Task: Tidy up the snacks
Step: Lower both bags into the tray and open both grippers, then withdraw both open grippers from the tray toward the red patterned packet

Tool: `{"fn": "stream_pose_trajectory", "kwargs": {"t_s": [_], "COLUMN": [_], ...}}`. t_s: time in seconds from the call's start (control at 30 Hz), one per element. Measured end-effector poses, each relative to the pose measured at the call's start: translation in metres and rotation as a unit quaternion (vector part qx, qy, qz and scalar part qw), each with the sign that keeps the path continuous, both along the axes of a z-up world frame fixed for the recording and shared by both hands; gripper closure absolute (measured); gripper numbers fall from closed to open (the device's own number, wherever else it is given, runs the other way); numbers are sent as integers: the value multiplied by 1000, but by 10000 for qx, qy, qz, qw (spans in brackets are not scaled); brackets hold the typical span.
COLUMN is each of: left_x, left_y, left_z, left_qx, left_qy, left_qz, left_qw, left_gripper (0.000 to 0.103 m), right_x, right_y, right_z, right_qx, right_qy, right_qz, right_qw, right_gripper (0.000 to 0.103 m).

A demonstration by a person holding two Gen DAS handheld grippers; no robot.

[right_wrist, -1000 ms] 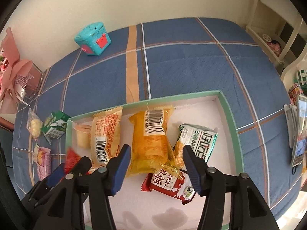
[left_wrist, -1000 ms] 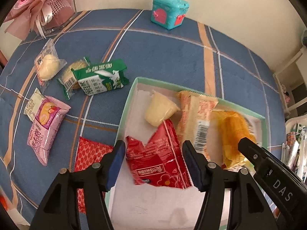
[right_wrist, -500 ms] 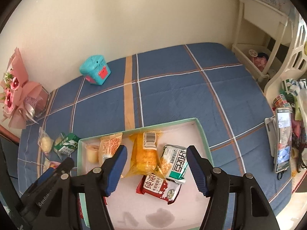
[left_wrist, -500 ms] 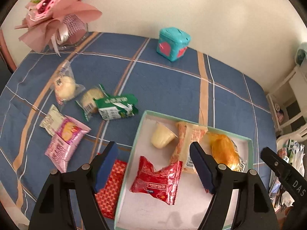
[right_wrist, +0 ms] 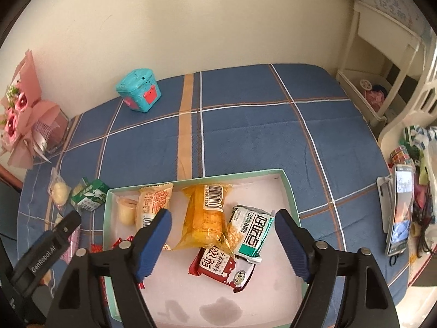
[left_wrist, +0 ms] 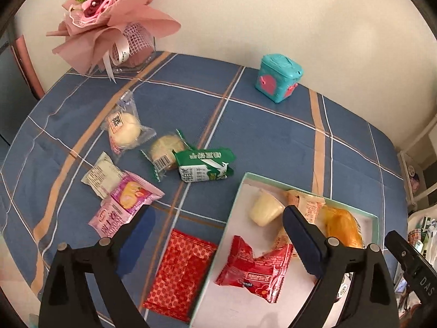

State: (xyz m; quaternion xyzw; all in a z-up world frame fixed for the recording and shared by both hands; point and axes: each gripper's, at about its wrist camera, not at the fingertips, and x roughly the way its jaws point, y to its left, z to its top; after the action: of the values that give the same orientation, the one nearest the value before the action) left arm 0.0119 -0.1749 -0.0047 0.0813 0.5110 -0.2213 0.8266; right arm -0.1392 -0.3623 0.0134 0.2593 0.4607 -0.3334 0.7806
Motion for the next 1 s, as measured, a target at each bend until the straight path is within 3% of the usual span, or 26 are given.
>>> {"fn": "stream_pose_trajectory", "kwargs": {"t_s": [0.27, 1.0], "left_x": [2, 13], "left_y": [5, 21], "left_z": [2, -16], "left_qx": [53, 92], "left_qy": [-158, 253], "left_qz": [108, 132], "left_qw": [9998, 9996], "left_gripper": [3, 3], "right_x": [2, 25], "right_y": [1, 23], "right_z": [-1, -18], "right_qx": [-152, -368], "right_qy": [96, 711], "right_qz": [39, 472], "right_qw": [9998, 9957], "right_gripper": [0, 0]}}
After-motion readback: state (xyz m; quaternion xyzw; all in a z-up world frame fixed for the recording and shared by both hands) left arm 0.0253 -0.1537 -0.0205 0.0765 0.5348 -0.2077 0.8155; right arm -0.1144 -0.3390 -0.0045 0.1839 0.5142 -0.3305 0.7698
